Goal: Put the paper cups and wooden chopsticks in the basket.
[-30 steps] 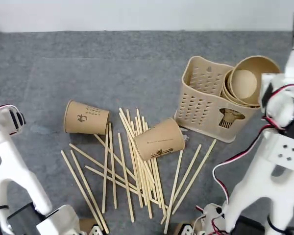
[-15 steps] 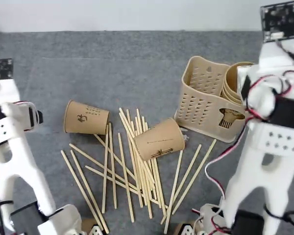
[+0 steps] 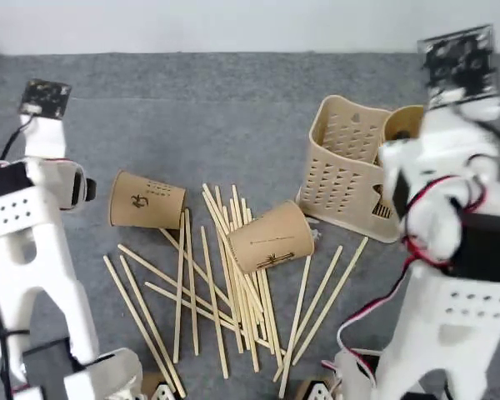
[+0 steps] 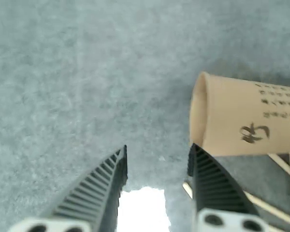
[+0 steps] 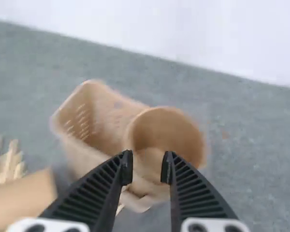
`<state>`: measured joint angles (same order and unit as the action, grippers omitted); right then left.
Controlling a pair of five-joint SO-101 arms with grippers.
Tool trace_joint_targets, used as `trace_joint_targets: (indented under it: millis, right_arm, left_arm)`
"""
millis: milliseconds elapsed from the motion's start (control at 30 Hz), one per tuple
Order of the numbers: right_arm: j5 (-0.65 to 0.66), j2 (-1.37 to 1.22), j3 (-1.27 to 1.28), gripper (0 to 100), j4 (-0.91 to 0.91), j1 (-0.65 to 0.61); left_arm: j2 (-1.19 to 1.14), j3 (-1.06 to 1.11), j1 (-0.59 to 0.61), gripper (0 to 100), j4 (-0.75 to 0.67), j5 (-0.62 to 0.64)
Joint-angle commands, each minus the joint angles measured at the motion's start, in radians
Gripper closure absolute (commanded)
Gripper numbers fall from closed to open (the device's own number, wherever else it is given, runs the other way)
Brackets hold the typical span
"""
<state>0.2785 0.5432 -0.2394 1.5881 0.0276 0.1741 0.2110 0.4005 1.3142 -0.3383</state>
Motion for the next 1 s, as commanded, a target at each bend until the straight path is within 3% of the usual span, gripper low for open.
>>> trace_joint_targets:
  millis: [0,167,300,467,667,967]
  right_arm:
    - [-0.011,0.007,-0.023,87.7,0.105,-0.134]
    - [-0.054,-0.093,-0.023,88.7,0.124,-0.303]
    - [-0.103,-0.220,-0.023,99.3,0.061,-0.387]
    - [-0.110,-0.387,-0.025,99.0,0.005,-0.444]
    - [-0.109,-0.433,-0.029,99.0,0.012,-0.392]
    - [-0.098,-0.275,-0.026,99.0,0.064,-0.156]
  left_arm:
    - [-0.135,-0.209,-0.023,80,0.117,-0.035]
    - [-0.427,-0.605,0.011,80,0.305,-0.035]
    - [-0.635,-0.909,0.037,80,0.431,-0.035]
    - [-0.830,-1.059,0.028,80,0.440,-0.034]
    - [-0.925,-1.076,-0.051,80,0.439,-0.035]
    - [-0.922,-1.070,-0.164,80,0.440,-0.034]
